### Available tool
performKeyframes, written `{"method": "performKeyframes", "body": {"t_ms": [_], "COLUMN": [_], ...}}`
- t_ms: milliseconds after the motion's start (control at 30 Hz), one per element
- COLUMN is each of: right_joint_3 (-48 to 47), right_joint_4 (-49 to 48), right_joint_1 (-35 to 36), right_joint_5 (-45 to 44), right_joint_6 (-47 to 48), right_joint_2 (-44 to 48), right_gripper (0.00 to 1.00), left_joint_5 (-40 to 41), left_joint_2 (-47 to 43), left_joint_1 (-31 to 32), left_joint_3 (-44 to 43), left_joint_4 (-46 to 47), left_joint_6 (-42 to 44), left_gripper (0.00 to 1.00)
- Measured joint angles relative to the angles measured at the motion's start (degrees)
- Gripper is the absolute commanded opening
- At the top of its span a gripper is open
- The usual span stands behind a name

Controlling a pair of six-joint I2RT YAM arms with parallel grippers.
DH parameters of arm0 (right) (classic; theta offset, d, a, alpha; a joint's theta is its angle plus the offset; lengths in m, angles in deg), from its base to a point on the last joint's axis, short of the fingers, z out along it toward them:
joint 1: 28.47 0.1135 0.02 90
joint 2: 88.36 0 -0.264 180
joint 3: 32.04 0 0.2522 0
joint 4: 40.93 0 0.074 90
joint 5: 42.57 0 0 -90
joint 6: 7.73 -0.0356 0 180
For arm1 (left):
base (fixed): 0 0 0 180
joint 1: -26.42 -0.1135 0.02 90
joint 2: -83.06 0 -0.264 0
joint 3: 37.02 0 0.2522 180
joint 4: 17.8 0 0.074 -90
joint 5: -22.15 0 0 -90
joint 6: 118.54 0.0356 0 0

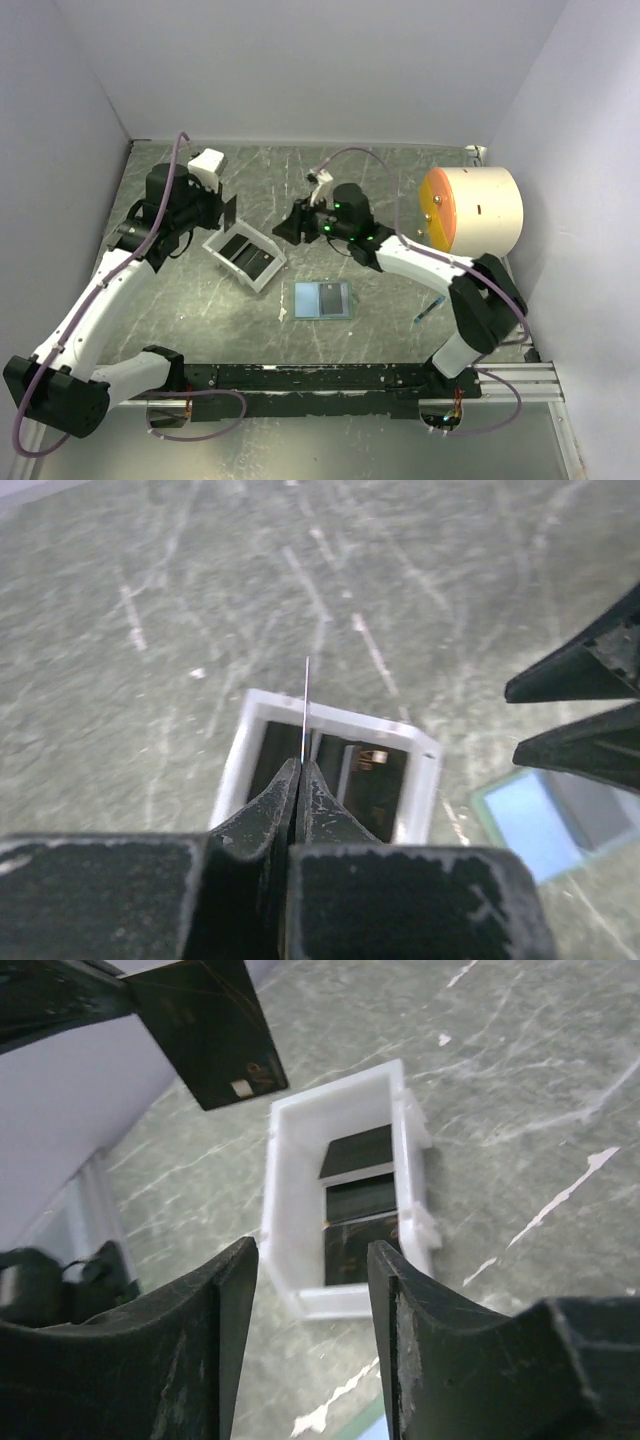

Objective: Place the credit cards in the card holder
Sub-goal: Pick up the credit card from the storage box.

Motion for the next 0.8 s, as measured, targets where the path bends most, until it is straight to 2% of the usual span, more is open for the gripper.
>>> {"method": "performKeyframes", "body": {"t_ms": [167, 267, 333, 400, 500, 600, 800], "right_joint_3": [7.17, 10.38, 12.17, 13.25, 13.66, 14.08, 15.52], "right_joint_4": [-3.21, -6.01, -8.15, -9.92, -12.68, -15.41, -19.02], "right_joint_1": [-3.58, -4.76, -5.22, -5.64, -6.34, -6.64, -6.88], "right_joint_5": [8.63, 13.16, 15.61, 17.57, 19.78, 21.16, 22.97], "right_joint_6": [-5.01, -8.87, -11.32, -13.62, -16.44, -18.60, -21.81], "right_joint_2": [7.28, 9.64, 11.04, 12.17, 13.33, 14.14, 14.88], "right_gripper": [0.35, 0.35, 0.38, 0.42, 0.42, 0.36, 0.12], "left_joint_5": [-14.75, -25.05, -30.99, -36.22, -42.18, -46.95, -51.69], "left_joint_2": [-1.29, -1.95, -2.25, -2.40, -2.49, -2.47, -2.34], "left_joint_1": [0.00, 0.00, 0.02, 0.00, 0.02, 0.00, 0.00], "left_joint_3": [0.04, 0.96, 1.77, 2.73, 4.35, 5.55, 5.77], "left_joint_4": [0.20, 1.79, 3.02, 4.44, 6.32, 7.43, 8.83], "left_joint_6": [-2.84, -4.92, -6.34, -7.80, -9.46, -10.99, -12.37], "left_gripper": [0.07, 0.07, 0.07, 0.07, 0.07, 0.07, 0.07]}}
